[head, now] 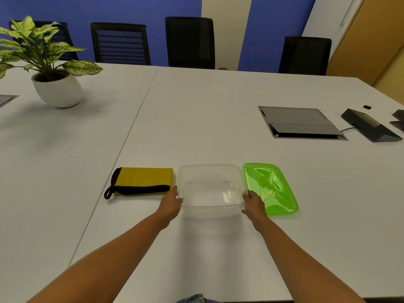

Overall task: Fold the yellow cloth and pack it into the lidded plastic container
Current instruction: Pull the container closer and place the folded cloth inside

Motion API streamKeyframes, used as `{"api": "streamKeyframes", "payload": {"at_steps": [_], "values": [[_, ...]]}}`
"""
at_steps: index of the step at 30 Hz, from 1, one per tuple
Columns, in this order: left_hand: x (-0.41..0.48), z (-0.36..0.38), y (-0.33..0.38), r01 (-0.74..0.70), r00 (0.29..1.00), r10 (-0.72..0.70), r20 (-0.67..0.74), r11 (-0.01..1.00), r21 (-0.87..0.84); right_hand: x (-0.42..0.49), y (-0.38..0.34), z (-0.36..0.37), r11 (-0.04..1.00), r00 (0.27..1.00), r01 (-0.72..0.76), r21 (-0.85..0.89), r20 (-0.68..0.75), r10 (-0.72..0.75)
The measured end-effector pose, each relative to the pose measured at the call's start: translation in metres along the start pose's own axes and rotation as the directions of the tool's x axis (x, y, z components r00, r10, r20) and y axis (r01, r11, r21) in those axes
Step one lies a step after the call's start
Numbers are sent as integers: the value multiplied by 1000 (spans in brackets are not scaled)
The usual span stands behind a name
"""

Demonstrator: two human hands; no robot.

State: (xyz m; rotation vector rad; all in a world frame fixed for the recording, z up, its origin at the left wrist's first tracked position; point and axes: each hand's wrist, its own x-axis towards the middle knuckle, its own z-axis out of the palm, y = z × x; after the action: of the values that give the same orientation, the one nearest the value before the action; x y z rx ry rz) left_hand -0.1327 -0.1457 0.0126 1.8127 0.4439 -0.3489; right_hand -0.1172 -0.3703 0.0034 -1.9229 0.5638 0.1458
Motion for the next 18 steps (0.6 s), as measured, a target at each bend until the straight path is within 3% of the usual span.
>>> {"api": "streamKeyframes", "payload": {"at_steps": [4,10,18], "values": [[-1,-4,-2,13,1000,-14,-25,1000,-19,-1,-1,2,994,994,58,-92,-86,-66],[1,-25,-6,1,995,-2,-96,1000,-9,-6,-29,12,973,915,230,-35,-334,-228],[10,-77,-13,17,986,-20,-166,1000,-22,-26,-75,69,914,892,405,7,-224,-393]]}}
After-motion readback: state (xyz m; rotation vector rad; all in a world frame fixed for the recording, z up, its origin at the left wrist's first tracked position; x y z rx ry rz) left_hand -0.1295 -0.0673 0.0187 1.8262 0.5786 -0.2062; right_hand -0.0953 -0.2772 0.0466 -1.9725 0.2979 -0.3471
